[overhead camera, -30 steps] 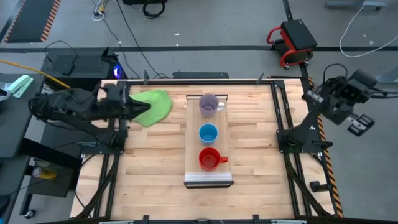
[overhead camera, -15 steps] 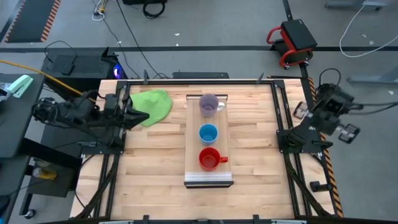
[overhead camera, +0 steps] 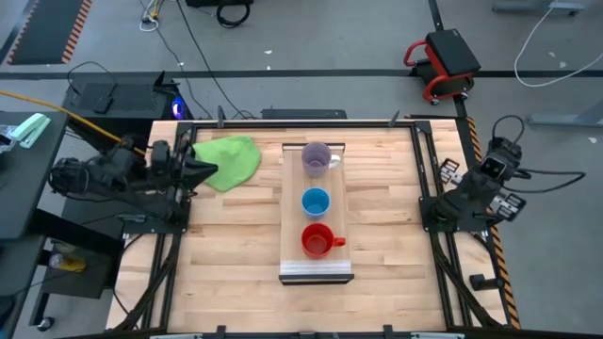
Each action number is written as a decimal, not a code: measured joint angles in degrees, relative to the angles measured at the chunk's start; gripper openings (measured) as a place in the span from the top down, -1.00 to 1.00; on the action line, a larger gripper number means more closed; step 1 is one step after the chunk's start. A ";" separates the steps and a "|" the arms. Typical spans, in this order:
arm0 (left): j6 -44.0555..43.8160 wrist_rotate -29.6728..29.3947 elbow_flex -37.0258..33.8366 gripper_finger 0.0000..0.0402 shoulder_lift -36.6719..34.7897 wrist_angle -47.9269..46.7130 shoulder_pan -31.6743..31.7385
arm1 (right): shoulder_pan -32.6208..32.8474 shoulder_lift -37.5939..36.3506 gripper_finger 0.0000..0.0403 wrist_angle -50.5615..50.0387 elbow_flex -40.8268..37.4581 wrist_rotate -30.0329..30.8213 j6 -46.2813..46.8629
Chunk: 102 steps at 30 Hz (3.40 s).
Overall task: Stack small to large cups/mugs on shelf
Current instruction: Return to Home Position
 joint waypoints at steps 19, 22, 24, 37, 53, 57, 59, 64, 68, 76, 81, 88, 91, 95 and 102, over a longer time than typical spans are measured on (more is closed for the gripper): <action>4.72 3.92 0.02 0.83 -10.61 -1.36 8.07 | -16.97 -12.01 0.92 -9.45 0.49 -1.66 -8.31; 4.22 3.97 0.06 0.86 -14.36 -1.85 8.09 | -16.97 -11.87 0.92 -9.56 1.15 -2.78 -8.55; 3.30 4.93 -0.20 0.87 -15.85 -2.71 8.09 | -16.97 -11.00 0.92 -9.88 1.08 -2.75 -8.57; -0.50 4.67 -21.02 0.82 -27.32 9.04 8.09 | -16.98 -9.63 0.92 -7.14 -2.67 -1.72 -5.50; -6.62 4.99 -28.16 0.84 -27.28 9.60 8.09 | -16.99 -9.61 0.92 4.65 -16.35 2.98 -0.32; -9.02 4.96 -30.90 0.82 -27.28 9.71 8.09 | -17.02 -9.61 0.92 3.35 -17.73 3.10 1.87; -10.71 4.94 -32.62 0.83 -27.26 9.77 8.09 | -17.10 -9.60 0.92 2.29 -17.73 3.30 2.68; -12.35 4.97 -35.40 0.87 -27.28 11.09 8.09 | -17.10 -9.61 0.92 -1.66 -17.70 3.29 2.25; -11.89 4.99 -36.66 0.88 -27.24 10.78 8.09 | -17.10 -9.58 0.92 -11.69 -17.70 3.61 2.01; -11.29 4.96 -41.32 0.82 -27.22 9.98 8.09 | -17.10 -9.58 0.92 -26.47 -17.70 9.45 -1.12; -5.99 4.27 -42.07 0.84 -26.43 7.62 8.09 | -17.10 -9.58 0.92 -32.57 -17.70 11.76 -6.17; 11.29 4.05 -42.07 0.88 -25.90 7.38 8.07 | -17.10 -9.58 0.92 -40.28 -17.68 15.04 -11.94; 15.76 4.00 -42.07 0.86 -25.88 7.27 8.08 | -17.10 -9.40 0.92 -42.77 -17.68 15.22 -14.40; 16.95 3.98 -42.07 0.83 -25.68 7.20 8.08 | -17.10 -8.73 0.92 -42.50 -17.66 15.19 -16.27; 15.74 3.92 -42.07 0.82 -25.69 7.31 8.09 | -17.10 -8.69 0.92 -42.50 -17.66 15.08 -12.03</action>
